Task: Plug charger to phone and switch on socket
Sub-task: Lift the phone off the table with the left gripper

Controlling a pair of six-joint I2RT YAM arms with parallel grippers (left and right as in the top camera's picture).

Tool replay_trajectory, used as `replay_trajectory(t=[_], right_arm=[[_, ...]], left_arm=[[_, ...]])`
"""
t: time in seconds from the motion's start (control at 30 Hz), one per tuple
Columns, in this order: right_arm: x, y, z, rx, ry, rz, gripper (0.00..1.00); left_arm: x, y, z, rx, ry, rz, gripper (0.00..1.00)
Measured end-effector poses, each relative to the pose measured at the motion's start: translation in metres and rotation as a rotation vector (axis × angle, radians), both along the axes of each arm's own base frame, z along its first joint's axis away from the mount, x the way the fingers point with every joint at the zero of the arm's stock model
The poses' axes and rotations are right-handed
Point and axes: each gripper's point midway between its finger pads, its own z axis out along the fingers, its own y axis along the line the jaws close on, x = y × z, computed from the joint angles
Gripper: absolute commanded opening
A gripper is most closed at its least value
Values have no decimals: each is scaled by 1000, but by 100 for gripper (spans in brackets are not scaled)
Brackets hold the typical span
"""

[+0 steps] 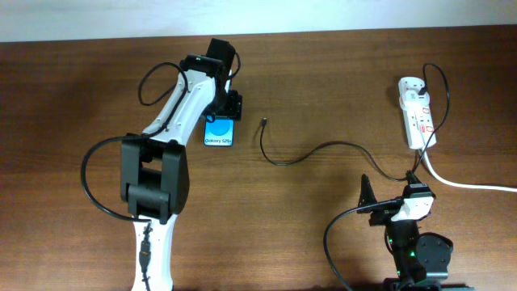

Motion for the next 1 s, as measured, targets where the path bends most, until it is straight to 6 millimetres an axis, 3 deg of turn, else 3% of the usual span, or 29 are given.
replay_trajectory(t=[0.17, 0.33, 0.5, 0.63, 0.77, 0.93, 1.0], right_arm=[[0, 0, 0, -1, 0, 0, 98], [0, 0, 0, -1, 0, 0, 99], [0, 0, 0, -1, 0, 0, 98], [0, 0, 0, 0, 0, 0, 98], [0, 0, 0, 0, 0, 0, 99], [0, 0, 0, -1, 0, 0, 98], [0, 0, 0, 0, 0, 0, 99]], left_arm=[[-7, -1, 7, -38, 37, 194, 0], [-16, -21, 38, -179, 106, 378, 0], [-38, -48, 45, -321, 245, 400, 0], [-49, -53, 47, -350, 309, 431, 0], [-53, -68, 69, -585, 489, 618, 0], [-38, -48, 93, -780, 652, 892, 0], [-23, -35, 97, -835, 661, 992, 0]])
